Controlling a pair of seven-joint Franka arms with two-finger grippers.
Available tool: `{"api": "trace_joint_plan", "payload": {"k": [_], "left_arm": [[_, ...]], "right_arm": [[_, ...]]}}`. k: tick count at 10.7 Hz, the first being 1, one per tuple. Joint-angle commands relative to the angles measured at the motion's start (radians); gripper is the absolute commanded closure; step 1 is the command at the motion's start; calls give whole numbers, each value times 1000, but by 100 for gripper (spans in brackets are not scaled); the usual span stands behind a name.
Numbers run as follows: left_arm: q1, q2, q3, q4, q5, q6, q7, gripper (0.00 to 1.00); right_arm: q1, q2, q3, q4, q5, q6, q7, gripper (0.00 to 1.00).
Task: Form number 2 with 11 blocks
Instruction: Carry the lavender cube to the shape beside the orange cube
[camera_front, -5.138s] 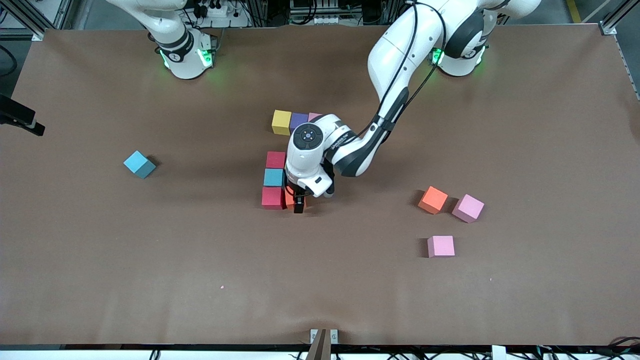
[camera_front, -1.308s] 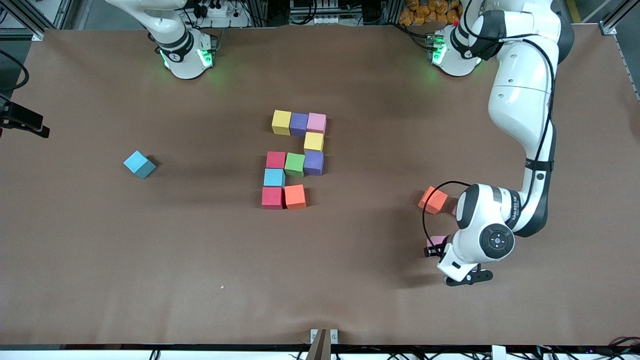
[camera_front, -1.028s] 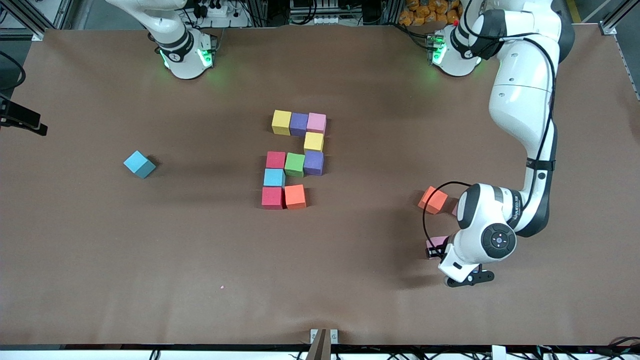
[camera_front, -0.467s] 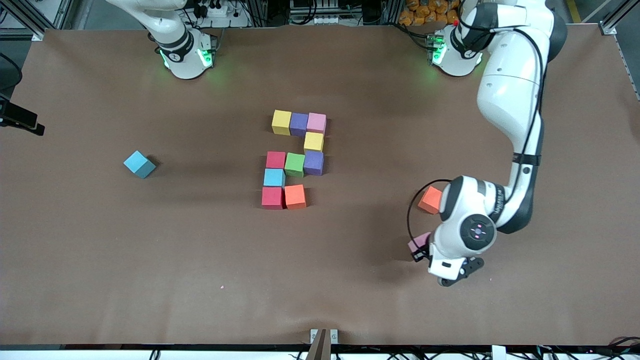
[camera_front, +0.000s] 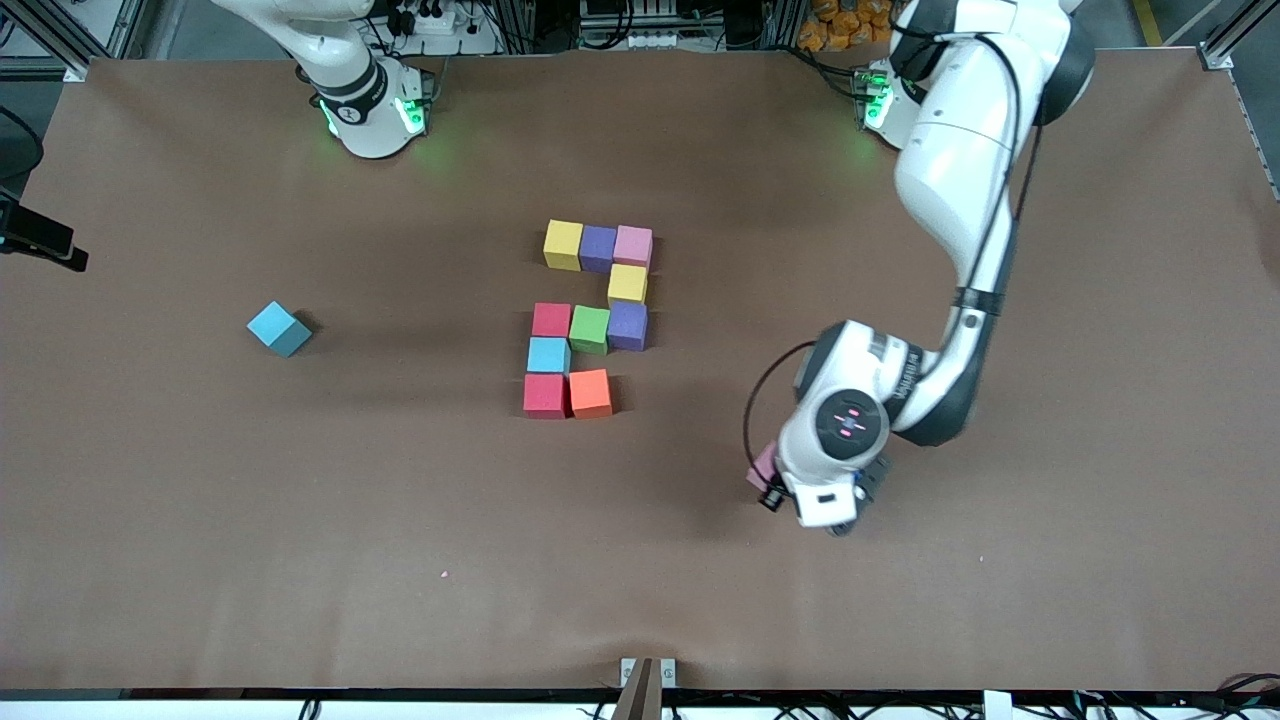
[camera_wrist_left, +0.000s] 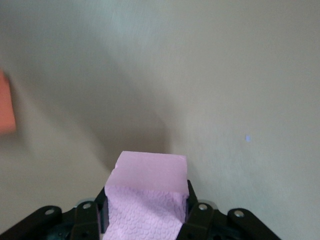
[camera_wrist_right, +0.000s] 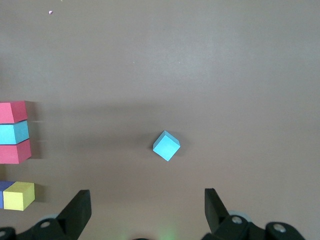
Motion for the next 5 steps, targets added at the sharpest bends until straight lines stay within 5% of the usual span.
{"api": "trace_joint_plan", "payload": {"k": [1,5], "left_arm": [[-74,-14,3,-8,-15,-6,-228,49],[-161,-1,-9,-8,-37,29,-549,49]], "right_arm": [[-8,-4,8,11,-11,-8,0,0],[-11,-4,7,13,-10,-8,1,0]]}}
